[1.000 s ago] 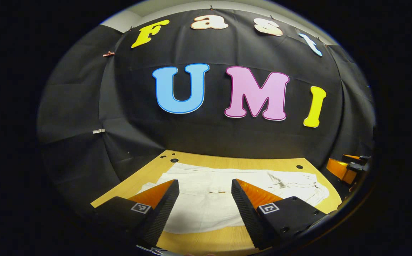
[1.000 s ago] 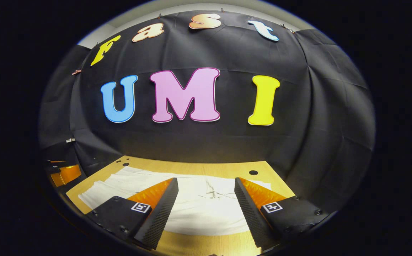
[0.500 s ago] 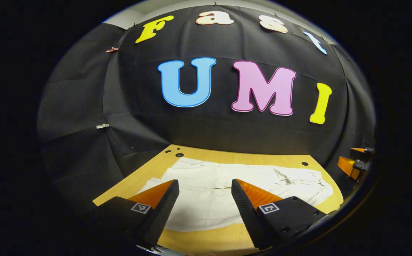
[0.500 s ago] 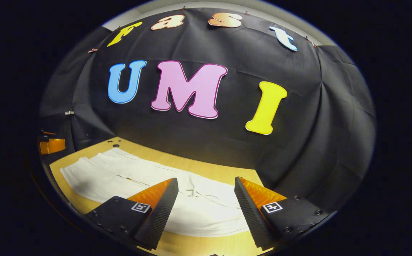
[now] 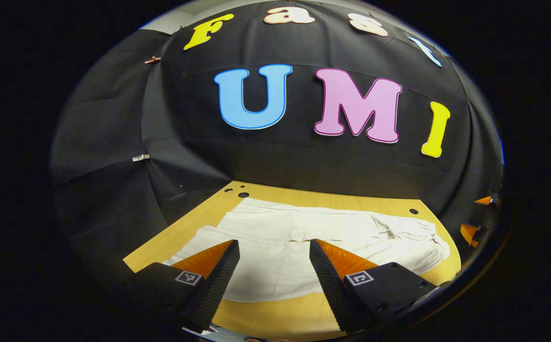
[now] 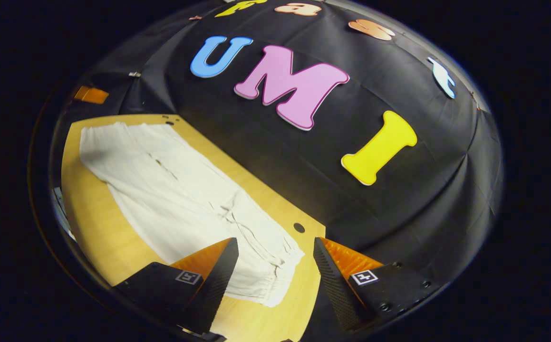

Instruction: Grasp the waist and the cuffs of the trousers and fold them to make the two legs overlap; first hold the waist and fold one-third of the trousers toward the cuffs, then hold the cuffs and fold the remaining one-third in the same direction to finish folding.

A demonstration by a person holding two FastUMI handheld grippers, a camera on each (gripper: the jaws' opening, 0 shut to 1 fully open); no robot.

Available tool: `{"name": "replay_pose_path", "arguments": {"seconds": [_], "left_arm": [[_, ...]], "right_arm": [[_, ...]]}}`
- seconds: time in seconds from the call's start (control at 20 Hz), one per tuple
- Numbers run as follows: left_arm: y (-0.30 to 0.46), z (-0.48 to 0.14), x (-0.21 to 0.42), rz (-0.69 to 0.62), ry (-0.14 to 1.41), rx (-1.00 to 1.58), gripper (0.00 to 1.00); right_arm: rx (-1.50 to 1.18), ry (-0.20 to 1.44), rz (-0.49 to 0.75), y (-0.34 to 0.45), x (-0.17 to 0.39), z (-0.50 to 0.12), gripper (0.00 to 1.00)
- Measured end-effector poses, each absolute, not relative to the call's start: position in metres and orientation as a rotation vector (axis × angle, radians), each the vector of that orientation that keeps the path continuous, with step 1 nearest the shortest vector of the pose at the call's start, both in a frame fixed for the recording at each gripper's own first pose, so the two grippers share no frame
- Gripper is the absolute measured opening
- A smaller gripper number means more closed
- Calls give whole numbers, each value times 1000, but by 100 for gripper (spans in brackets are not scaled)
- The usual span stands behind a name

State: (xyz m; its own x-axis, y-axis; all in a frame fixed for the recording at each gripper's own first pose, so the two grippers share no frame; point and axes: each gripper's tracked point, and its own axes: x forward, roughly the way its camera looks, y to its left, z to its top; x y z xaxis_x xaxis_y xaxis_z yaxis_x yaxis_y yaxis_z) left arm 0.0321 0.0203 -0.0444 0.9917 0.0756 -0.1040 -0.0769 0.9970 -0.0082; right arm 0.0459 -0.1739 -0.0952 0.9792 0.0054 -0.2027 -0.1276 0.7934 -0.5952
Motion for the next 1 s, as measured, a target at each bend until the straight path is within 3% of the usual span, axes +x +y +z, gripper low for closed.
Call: {"name": "replay_pose_path", "arguments": {"seconds": [0.5,1.0], "left_arm": [[32,-91,33,156,230,-55,94],[41,-114,37,212,306,-59,95]], "right_arm": [[-1042,445,253,-236,58,-222,98],[-1292,503,363,-263,77,-274,97]]}}
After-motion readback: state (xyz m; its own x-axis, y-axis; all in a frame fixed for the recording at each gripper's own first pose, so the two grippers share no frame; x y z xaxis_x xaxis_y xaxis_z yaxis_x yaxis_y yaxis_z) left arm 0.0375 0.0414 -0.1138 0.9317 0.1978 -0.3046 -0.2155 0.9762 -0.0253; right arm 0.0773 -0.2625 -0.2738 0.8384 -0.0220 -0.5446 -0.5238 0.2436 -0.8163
